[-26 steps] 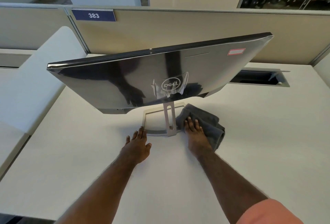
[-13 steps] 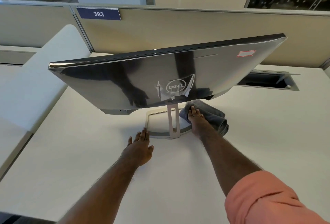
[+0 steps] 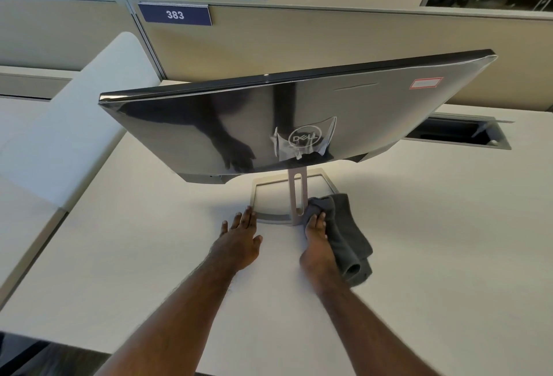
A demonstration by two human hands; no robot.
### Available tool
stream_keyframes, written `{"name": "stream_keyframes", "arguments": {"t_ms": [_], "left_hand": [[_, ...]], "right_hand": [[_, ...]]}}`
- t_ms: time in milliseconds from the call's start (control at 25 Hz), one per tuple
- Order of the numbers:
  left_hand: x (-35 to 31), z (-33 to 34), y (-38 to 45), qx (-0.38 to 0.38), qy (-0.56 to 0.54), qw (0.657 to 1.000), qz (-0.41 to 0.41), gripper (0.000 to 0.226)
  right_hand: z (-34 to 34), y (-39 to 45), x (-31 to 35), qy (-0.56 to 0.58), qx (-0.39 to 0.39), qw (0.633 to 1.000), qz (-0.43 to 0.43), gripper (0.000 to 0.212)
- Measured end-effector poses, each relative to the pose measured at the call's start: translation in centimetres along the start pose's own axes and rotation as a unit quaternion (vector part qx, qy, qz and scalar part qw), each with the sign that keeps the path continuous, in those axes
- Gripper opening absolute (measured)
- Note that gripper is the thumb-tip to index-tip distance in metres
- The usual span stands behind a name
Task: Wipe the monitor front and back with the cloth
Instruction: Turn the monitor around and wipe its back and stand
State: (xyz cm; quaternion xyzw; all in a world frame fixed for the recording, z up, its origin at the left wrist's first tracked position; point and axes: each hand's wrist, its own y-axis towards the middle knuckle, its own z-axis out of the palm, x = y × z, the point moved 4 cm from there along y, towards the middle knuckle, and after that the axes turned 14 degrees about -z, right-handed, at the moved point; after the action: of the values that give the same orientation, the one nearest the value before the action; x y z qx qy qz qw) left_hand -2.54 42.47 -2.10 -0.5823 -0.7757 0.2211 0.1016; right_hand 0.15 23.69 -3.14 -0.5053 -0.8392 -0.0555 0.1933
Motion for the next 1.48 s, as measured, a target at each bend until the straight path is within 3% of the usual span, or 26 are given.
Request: {"name": "stream_keyframes", "arguments": {"t_ms": [80,160,240,360,600,800,1040,1240,1480], "left_hand": [[0.4,0.2,-0.2,-0.007,-0.010,1.000,-0.001,0.066],[0.9,0.4,-0.3,-0.011,-0.018,1.000,-0.007,0.066],[1.4,0.4,-0.1,-0.011,-0.027,0.999,-0.016,0.064],[2.6,0.1,0.3,-0.006,-0.031,0.999,-0.025,0.063],[4.6,-0.1,0.1,-0.013,-0.041,0.998,-0.037,0.061],[4.6,-0.5,0.4,-0.019,-0.047,0.998,-0.035,0.062],[2.3,-0.4,1.0,-0.027,-0.042,0.999,0.002,0.060],[0.4,0.5,1.4,-0.051,-0.029,0.998,0.010,0.061],[-0.8,1.0,1.7,-0.047,-0.002,0.999,-0.023,0.064]], "right_hand": [[1.1,-1.1,2.8,-0.025,0.026,0.999,-0.021,0.078],[2.3,-1.6,3.9,0.007,0.002,1.000,-0.013,0.078],[2.4,-1.5,4.3,-0.035,-0.036,0.999,-0.004,0.078],[5.4,-0.7,7.6,-0.104,0.034,0.992,-0.067,0.085],[3.4,7.0,10.9,-0.070,0.122,0.985,-0.097,0.092],[3.4,6.3,9.9,-0.122,0.125,0.975,-0.139,0.089],[3.9,-1.9,4.0,-0.126,0.127,0.981,-0.080,0.080],[0.0,-6.7,-2.5,-0.049,0.073,0.995,0.056,0.088],[-1.9,-7.6,-3.6,-0.028,0.036,0.989,0.137,0.080]]}}
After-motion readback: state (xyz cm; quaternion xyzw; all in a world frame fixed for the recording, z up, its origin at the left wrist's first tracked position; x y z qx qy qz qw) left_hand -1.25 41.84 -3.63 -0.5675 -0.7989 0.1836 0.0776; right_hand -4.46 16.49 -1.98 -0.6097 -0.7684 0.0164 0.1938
